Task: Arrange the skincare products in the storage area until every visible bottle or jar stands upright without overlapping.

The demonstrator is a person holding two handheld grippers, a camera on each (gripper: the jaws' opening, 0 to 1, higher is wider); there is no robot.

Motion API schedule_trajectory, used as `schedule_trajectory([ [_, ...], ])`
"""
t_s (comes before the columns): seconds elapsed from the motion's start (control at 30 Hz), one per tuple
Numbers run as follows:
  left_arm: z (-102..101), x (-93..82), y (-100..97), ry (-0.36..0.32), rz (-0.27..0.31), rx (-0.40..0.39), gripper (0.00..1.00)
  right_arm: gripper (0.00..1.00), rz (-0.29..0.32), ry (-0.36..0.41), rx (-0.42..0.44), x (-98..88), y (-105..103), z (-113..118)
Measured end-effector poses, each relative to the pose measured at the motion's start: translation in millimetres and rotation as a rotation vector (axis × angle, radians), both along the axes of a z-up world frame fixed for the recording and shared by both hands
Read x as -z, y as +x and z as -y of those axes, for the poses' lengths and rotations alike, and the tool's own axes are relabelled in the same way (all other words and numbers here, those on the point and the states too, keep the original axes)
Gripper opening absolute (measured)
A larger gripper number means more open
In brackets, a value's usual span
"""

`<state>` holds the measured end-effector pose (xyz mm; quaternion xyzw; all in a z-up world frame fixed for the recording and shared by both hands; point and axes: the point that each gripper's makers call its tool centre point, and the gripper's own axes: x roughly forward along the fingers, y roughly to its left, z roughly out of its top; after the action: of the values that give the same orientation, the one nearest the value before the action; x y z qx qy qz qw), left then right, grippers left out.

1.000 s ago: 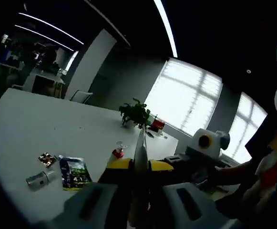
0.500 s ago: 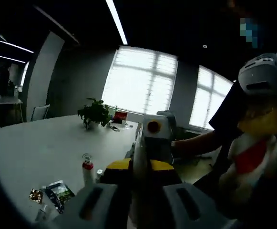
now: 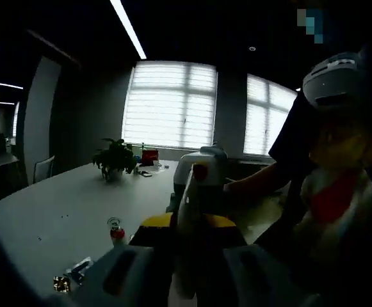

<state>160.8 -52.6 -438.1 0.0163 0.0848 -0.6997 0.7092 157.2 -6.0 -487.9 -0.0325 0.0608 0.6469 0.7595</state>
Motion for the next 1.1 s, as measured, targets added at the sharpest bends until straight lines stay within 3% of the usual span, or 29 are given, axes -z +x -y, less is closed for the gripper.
schedule_trajectory([
  [0.1, 1, 1.7, -0.3, 0.035, 0.015, 0.013, 0.11, 0.15, -0.021, 0.006, -0.014, 1.5, -1, 0],
  [0.23, -2, 13.1, 3.7, 0.175, 0.111, 0.016, 0.14, 0.15, -0.016, -0.022, -0.014, 9.6, 2, -2],
  [0.4, -2, 18.2, 6.2, 0.268, 0.203, 0.035, 0.20, 0.15, -0.020, -0.026, -0.016, 15.2, 4, -3],
  [0.47, -1, 19.8, 6.3, 0.291, 0.201, 0.037, 0.23, 0.14, -0.021, -0.030, -0.017, 16.5, 3, -4],
  [0.63, -1, 25.0, 4.3, 0.317, 0.217, 0.057, 0.19, 0.14, -0.024, -0.032, -0.008, 19.7, 6, 0],
  [0.77, -8, 41.7, 5.4, 0.423, 0.252, 0.063, 0.20, 0.14, -0.027, -0.031, 0.006, 22.6, 9, 5],
  [0.93, 1, 36.5, 4.7, 0.359, 0.224, 0.056, 0.19, 0.14, -0.011, -0.061, 0.007, 28.2, 10, 6],
  [1.1, 5, 40.9, 3.4, 0.383, 0.231, 0.071, 0.18, 0.15, -0.008, -0.068, 0.006, 33.5, 11, 5],
])
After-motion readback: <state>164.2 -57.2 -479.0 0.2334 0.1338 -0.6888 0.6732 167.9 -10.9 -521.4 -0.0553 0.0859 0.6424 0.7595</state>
